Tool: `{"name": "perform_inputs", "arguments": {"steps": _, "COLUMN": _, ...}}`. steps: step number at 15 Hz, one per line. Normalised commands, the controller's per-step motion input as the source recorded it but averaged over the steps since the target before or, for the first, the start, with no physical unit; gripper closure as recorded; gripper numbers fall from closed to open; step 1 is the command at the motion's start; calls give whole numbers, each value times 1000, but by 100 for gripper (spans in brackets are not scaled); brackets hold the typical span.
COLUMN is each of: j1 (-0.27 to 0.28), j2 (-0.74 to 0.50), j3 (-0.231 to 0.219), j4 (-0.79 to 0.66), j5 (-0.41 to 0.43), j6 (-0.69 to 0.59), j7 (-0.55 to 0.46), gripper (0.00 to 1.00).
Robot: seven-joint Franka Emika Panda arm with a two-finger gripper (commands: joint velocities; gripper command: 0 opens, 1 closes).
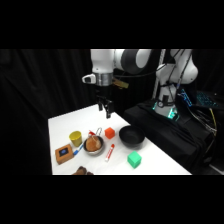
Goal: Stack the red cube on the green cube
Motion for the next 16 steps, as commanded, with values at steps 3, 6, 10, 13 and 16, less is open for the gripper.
{"name": "perform_inputs", "arguments": {"steps": 3, "j1": -55, "j2": -7, "j3": 35, "j4": 3, "j5": 10, "j6": -1, "j7": -29, "gripper": 0}}
{"name": "perform_inputs", "arguments": {"steps": 6, "j1": -95, "j2": 7, "j3": -6, "j4": -21, "j5": 34, "j6": 67, "j7": -126, "gripper": 0}}
{"name": "perform_inputs", "arguments": {"steps": 10, "j1": -95, "j2": 58, "j3": -28, "j4": -50, "j5": -9, "j6": 195, "j7": -175, "gripper": 0}}
{"name": "perform_inputs", "arguments": {"steps": 13, "j1": -83, "j2": 127, "j3": -20, "j4": -43, "j5": 27, "j6": 276, "j7": -260, "gripper": 0}}
{"name": "perform_inputs", "arguments": {"steps": 16, "j1": -82, "j2": 167, "j3": 3, "j4": -37, "j5": 84, "j6": 313, "j7": -336, "gripper": 0}}
